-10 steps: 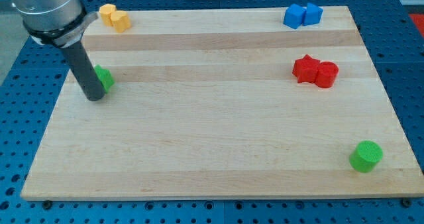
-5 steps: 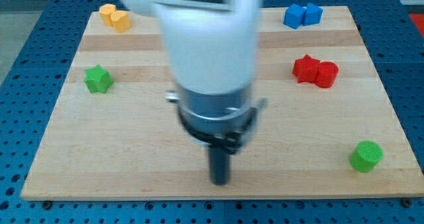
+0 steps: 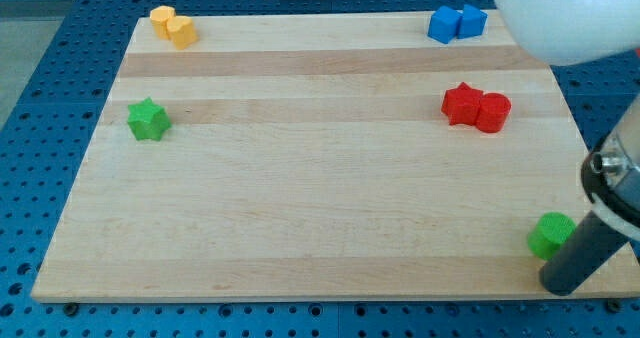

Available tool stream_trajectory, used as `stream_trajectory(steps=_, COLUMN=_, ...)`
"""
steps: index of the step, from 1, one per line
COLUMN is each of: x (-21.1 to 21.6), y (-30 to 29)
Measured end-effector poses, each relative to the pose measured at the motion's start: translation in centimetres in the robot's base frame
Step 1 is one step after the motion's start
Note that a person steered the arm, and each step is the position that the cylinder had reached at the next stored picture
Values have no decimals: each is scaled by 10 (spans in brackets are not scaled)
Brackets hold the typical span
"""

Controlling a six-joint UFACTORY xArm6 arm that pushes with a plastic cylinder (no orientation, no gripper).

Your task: Push the green circle to the top right of the green star

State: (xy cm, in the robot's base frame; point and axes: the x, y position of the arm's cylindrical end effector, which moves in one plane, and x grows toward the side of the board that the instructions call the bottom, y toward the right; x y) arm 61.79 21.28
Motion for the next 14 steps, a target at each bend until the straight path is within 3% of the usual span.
stream_trajectory(steps=3, x=-17, y=33)
stream_trajectory(steps=10, x=-77, y=-43)
stream_trajectory(steps=14, x=-145, y=-44)
